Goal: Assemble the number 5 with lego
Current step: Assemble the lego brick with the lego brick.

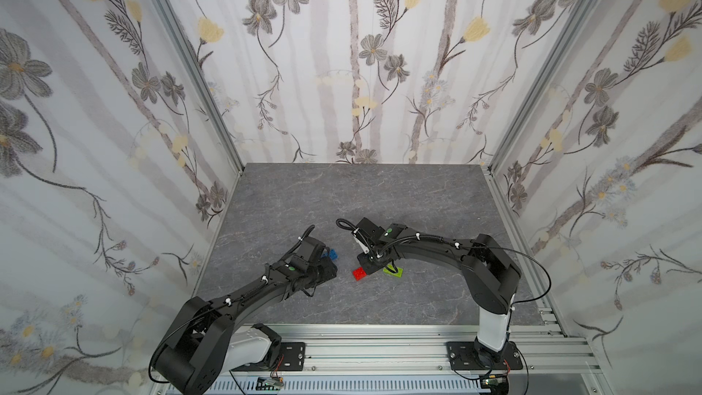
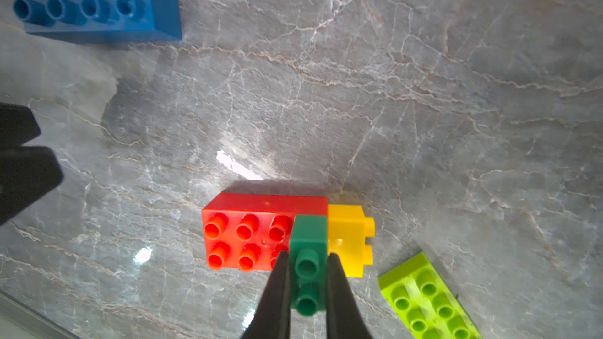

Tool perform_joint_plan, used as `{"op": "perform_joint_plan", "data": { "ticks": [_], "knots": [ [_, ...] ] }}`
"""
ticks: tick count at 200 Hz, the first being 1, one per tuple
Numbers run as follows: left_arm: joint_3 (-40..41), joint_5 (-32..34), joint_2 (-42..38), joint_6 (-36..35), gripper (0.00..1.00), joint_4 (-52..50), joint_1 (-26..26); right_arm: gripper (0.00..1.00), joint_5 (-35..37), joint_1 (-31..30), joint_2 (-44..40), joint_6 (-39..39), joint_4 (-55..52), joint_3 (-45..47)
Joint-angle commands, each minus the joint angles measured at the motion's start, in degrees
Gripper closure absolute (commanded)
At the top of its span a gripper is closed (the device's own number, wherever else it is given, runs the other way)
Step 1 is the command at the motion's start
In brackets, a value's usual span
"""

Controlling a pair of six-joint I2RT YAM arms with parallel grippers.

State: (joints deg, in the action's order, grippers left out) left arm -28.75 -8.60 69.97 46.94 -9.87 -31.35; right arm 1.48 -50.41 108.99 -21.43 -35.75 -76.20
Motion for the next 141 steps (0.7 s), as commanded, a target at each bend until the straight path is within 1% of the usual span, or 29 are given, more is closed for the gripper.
{"op": "perform_joint_plan", "data": {
  "ticks": [1, 32, 103, 141],
  "knots": [
    [-0.23, 0.82, 0.08, 0.0, 0.49, -0.32, -0.02, 0.89, 0.34, -0.02, -0.68, -1.11, -2.14, 0.94],
    [-0.25, 0.88, 0.25, 0.0, 0.49, -0.35, 0.0, 0.89, 0.86, -0.04, -1.33, -0.84, -1.63, 1.89],
    [-0.35, 1.2, 0.86, -0.09, 0.49, -0.19, 0.06, 0.93, 0.46, -0.12, 2.6, -1.85, 1.36, 5.75],
    [-0.59, 1.39, 1.02, -0.18, 0.49, -0.42, 0.04, 0.93, 0.57, 0.03, 3.32, -2.76, 1.49, 5.42]
  ]
}}
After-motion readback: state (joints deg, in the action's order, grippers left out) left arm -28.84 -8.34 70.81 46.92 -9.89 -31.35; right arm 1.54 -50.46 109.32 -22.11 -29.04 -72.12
